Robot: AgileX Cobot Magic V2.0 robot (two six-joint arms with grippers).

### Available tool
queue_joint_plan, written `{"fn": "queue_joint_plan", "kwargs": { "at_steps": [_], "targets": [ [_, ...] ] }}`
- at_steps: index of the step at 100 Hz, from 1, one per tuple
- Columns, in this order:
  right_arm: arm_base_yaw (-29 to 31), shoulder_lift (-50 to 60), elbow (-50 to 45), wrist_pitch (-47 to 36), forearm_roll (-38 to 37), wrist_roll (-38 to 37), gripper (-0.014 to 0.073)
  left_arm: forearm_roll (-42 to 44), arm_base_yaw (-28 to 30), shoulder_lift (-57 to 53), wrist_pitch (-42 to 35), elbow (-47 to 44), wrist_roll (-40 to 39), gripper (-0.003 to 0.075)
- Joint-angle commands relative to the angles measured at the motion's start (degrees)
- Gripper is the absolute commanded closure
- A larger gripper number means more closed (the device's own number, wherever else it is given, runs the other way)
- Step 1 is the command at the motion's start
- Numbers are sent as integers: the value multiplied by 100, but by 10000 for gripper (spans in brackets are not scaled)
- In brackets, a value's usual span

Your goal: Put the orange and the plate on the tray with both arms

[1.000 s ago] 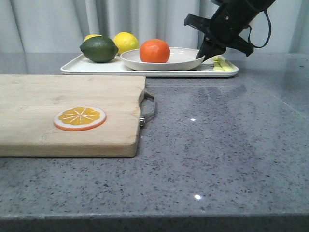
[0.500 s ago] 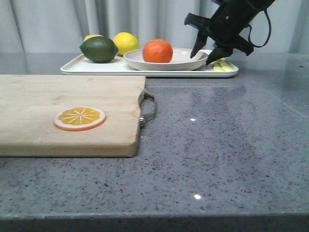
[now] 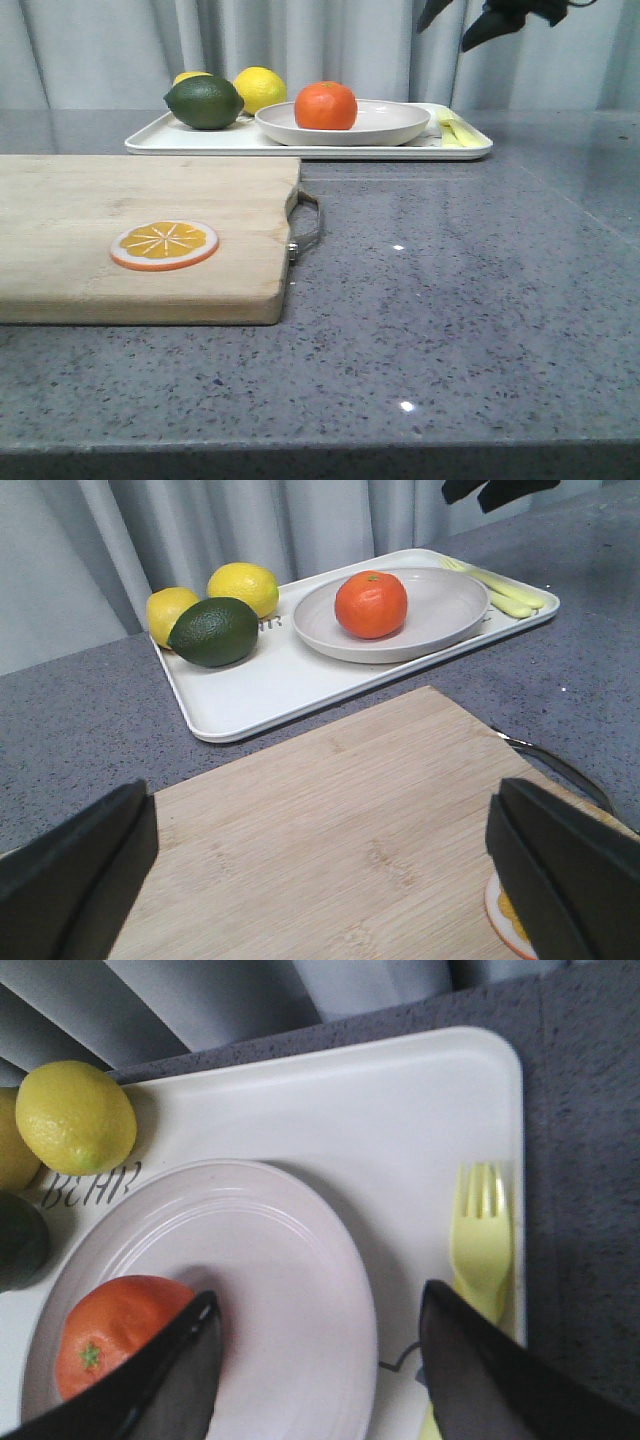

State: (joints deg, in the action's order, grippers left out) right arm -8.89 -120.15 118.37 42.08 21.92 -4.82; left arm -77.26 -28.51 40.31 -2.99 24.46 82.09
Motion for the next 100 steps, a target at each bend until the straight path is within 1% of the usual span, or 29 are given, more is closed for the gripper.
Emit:
{"fn": "queue_joint_plan", "kwargs": {
  "at_steps": [1, 8, 18, 31, 43, 52, 59, 85, 100],
  "targets": [
    [56, 760, 205, -42, -417, 153, 146, -36, 9, -28, -119, 149, 4, 78],
    [56, 1022, 205, 199, -773, 206, 146, -36, 9, -28, -119, 149, 4, 78],
    [56, 1385, 176, 538, -1070, 369, 146, -36, 9, -28, -119, 149, 4, 78],
    [56, 1928, -97, 701, -1114, 673, 146, -36, 9, -28, -119, 149, 4, 78],
    [56, 2517, -770, 523, -1114, 763, 147, -36, 9, -28, -119, 149, 4, 78],
    [56, 3020, -1476, 90, -1114, 792, 148, -36, 9, -28, -119, 149, 4, 78],
    [56, 3446, -2207, -348, -1114, 792, 148, -36, 9, -28, -119, 149, 4, 78],
    [56, 5187, -5484, -2274, -1108, 792, 148, -36, 9, -28, -119, 149, 4, 78],
    [56, 6140, -6986, -3112, -1108, 792, 148, -36, 9, -28, -119, 149, 4, 78]
  ]
}}
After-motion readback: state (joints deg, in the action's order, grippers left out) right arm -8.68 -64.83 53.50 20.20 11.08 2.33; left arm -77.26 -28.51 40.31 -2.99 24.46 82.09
